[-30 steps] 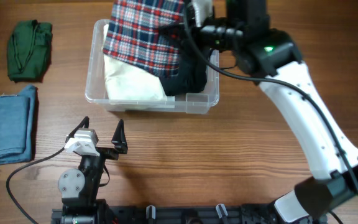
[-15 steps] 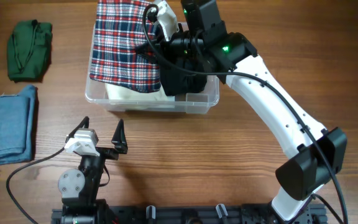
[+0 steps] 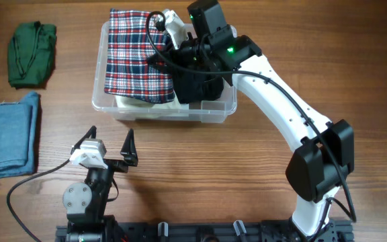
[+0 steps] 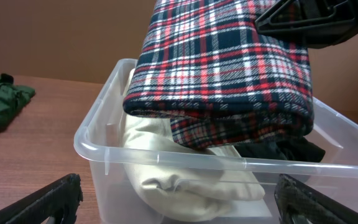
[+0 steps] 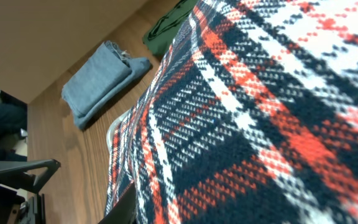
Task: Pack container
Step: 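Release the plaid cloth and press it flat over the black garment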
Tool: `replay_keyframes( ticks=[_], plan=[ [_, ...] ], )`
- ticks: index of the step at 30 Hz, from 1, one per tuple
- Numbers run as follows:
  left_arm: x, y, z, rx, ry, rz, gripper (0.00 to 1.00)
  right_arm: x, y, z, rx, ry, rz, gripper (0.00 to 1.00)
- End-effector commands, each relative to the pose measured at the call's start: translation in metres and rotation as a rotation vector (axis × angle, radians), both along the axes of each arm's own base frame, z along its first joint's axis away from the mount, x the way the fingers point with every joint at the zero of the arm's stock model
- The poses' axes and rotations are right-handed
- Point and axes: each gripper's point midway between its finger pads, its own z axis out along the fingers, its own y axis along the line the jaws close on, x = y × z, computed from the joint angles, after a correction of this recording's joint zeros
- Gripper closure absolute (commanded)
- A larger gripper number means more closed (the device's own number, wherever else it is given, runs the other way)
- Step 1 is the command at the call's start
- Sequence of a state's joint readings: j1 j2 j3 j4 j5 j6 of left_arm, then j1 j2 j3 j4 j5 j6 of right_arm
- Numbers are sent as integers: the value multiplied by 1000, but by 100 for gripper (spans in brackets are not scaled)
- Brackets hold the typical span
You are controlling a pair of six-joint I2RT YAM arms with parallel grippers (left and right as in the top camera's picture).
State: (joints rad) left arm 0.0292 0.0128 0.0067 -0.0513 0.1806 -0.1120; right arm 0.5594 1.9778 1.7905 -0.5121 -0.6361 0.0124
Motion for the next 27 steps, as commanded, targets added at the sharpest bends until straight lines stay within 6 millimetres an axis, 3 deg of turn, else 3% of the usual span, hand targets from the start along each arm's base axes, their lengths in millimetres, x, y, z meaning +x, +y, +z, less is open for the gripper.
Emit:
replay_keyframes(
  ticks=[1, 6, 15, 22, 23, 25, 27],
  plan=[
    [0, 2, -1, -8, 5, 8, 0, 1, 0, 26, 44, -79, 40, 96],
    [0, 2, -1, -8, 5, 8, 0, 14, -23, 9, -15, -42, -9, 96],
    [0, 2, -1, -8, 5, 8, 0, 36, -102, -28, -143, 78, -129, 92],
    [0, 2, -1, -8, 5, 8, 0, 37, -126, -59, -272, 126, -181, 88],
    [0, 2, -1, -8, 4, 8, 0, 39, -129, -63, -293, 126, -195, 82],
    [0, 2, -1, -8, 5, 8, 0, 41, -136, -68, -333, 128, -224, 49],
    [0, 2, -1, -8, 5, 8, 0, 42, -146, -73, -385, 129, -259, 33]
  ],
)
